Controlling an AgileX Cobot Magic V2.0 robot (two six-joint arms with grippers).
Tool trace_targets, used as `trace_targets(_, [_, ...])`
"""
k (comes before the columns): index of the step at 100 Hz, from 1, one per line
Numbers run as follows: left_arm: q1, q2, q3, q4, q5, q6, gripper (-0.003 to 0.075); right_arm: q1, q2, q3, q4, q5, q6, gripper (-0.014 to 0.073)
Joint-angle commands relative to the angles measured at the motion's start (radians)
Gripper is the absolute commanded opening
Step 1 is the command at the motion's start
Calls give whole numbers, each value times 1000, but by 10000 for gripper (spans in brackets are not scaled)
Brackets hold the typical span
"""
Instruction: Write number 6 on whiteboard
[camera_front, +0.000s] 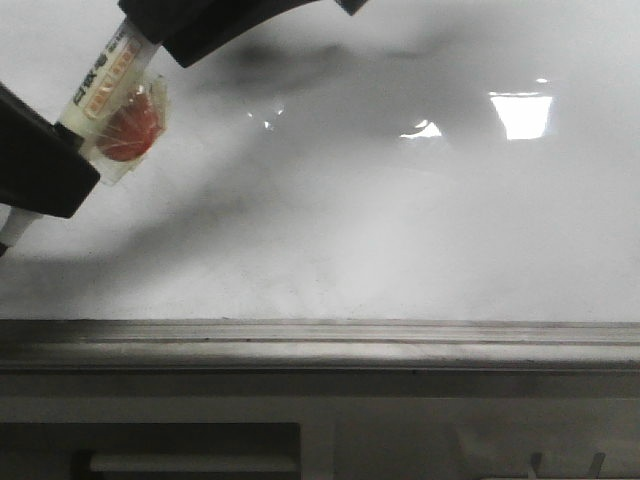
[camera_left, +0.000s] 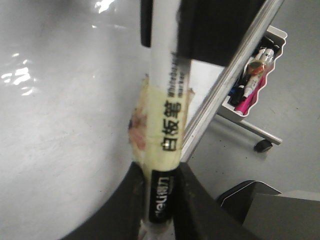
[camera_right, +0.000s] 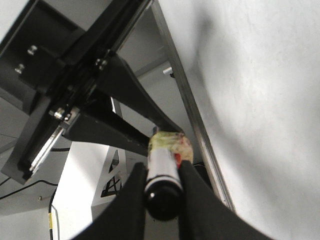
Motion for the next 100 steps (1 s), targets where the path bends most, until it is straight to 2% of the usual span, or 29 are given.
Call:
trace_targets(1, [-9, -5, -34, -36, -45, -5, -20, 1, -38, -35, 65, -8, -18, -64])
trace_targets(10, [-9, -5, -34, -43, -45, -3, -13, 1, -38, -35, 65, -8, -23, -64])
trace_targets(18, [-9, -5, -34, -54, -45, 21, 57, 1, -38, -35, 65, -15, -23, -64])
trace_targets(25, [-5, -5, -34, -64, -54, 24, 194, 1, -38, -35, 65, -15, -23, -55])
trace_targets(36, [7, -16, -34, -90, -92, 22, 513, 1, -53, -35, 65, -25, -25, -43])
trace_targets(44, [30, -33, -34, -121, -119, 20, 620, 1, -83, -24, 65, -53, -25, -43])
trace_targets(51, [61, -68, -34, -132, -136, 20, 627, 1, -136, 6, 48, -98, -25, -43])
trace_targets(62, [122, -135, -34, -145, -140, 20, 598, 1, -241, 95, 17, -203, -25, -43])
trace_targets(81, [229, -253, -13, -164, -142, 19, 521, 1, -489, 362, -18, -498, -25, -44])
trace_targets(100, [306, -329, 51, -226, -181, 19, 464, 1, -721, 606, -20, -716, -25, -45])
